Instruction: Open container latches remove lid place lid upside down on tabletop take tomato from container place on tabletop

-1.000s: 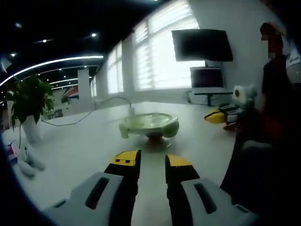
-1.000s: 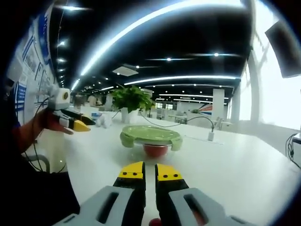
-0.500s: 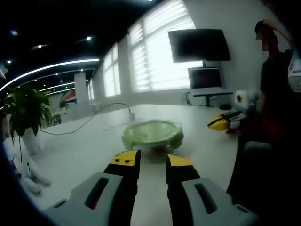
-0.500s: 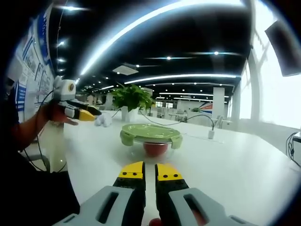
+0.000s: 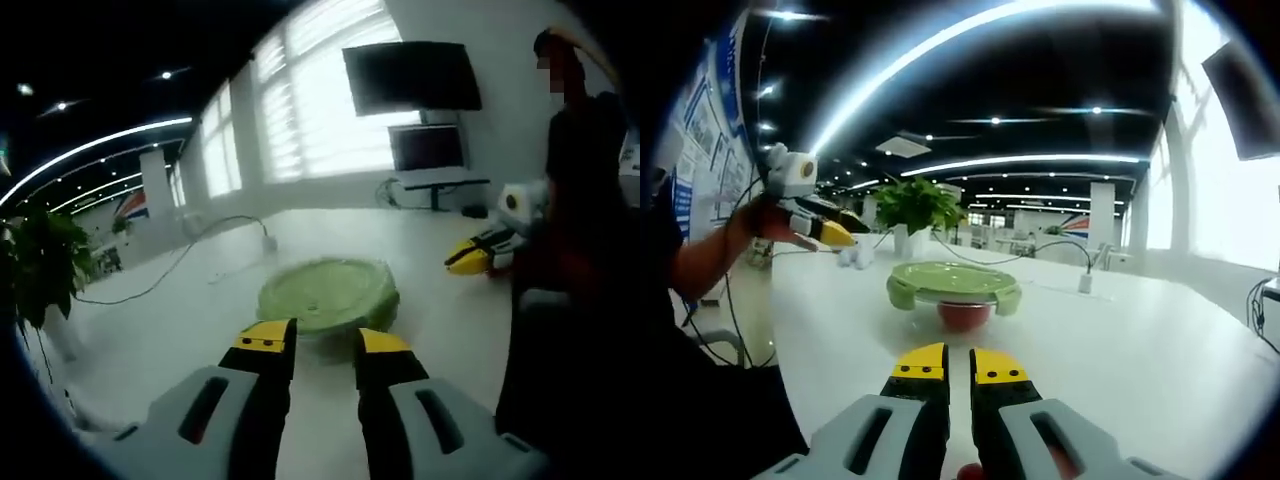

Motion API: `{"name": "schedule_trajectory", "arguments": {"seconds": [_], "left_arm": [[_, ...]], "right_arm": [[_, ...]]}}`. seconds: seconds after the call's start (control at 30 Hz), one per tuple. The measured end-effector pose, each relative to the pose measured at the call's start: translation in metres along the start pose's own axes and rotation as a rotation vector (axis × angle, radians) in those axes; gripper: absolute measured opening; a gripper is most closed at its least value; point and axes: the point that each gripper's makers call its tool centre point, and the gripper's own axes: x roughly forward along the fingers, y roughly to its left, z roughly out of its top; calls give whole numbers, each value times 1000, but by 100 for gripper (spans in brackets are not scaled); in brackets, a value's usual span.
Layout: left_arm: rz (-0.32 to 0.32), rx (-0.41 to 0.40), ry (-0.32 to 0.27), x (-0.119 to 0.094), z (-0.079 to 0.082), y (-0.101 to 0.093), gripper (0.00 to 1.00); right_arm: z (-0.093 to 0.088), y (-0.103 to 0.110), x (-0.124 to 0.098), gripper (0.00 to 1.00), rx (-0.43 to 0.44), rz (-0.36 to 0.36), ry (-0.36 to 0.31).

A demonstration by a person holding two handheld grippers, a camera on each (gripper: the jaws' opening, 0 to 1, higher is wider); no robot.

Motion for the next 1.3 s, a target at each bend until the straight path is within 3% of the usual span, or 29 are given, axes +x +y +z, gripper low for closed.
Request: {"name": "schedule_trajectory", "arguments": {"seconds": [0.13, 0.37, 0.77, 0.97, 1.17, 1.3], "left_arm": [[-41, 74, 60, 22, 6, 2, 25], [-133, 82, 140, 51, 12, 9, 27], [-237, 105, 224, 73, 12, 10, 32], [-292, 147, 323, 85, -3, 14, 35], [-330, 192, 390, 102, -6, 22, 38], [-410, 192, 408, 107, -5, 11, 41]], "right_arm": [[-1, 5, 4, 3, -24, 8, 4], [-8, 12, 6, 3, -12, 49, 40], [2, 9, 6, 3, 5, 55, 11], [3, 4, 5, 3, -10, 47, 7], [4, 3, 9, 3, -1, 55, -2], [1, 3, 9, 3, 2, 59, 3]]}}
